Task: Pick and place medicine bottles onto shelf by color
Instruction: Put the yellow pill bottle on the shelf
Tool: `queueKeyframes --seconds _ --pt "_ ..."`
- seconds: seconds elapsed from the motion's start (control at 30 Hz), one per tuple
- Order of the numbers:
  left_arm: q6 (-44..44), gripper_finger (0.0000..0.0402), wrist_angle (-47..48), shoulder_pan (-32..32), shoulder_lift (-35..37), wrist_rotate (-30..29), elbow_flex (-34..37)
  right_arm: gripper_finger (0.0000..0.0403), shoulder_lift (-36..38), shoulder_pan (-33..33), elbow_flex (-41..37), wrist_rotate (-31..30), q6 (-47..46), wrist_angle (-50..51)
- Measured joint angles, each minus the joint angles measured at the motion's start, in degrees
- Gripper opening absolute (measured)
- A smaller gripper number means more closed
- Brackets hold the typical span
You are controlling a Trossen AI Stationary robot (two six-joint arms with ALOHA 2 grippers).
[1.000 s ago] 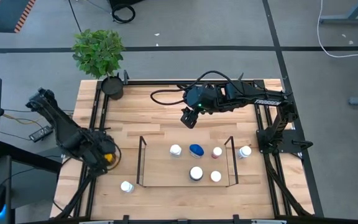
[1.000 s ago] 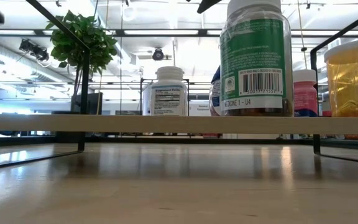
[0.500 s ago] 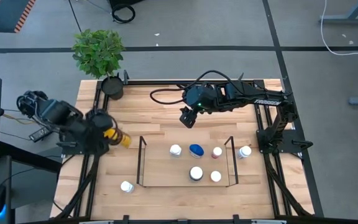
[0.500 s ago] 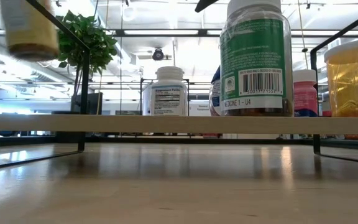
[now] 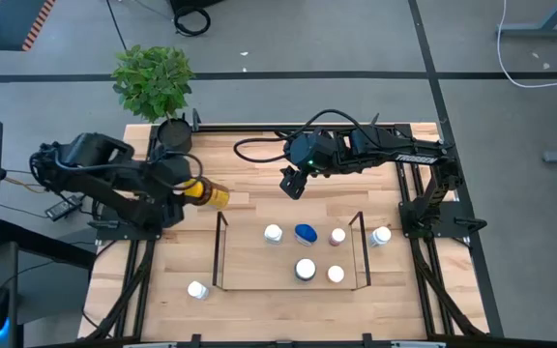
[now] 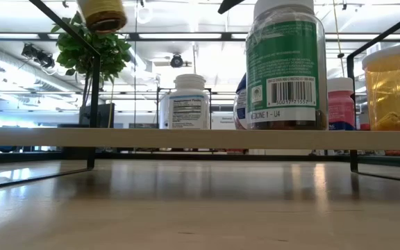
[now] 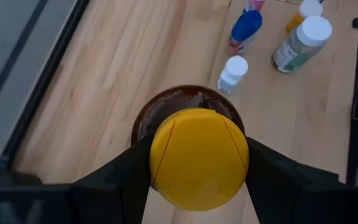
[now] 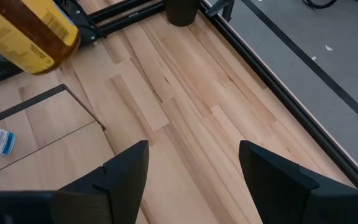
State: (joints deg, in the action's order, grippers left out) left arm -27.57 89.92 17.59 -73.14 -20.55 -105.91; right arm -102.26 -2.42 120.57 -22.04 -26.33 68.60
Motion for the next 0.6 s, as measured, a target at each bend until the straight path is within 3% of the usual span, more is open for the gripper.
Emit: queueKeyframes --seconds 0.33,0.6 --pt "13.06 0.0219 -0.58 -3.68 -11.98 5.80 -1.40 0.0257 0.00 0.00 0.00 -0.14 0.37 0.02" --pt "17.76 0.0221 -7.09 -7.03 -17.35 10.24 -1.34 0.0257 0.00 0.00 0.00 -0.01 1.03 1.53"
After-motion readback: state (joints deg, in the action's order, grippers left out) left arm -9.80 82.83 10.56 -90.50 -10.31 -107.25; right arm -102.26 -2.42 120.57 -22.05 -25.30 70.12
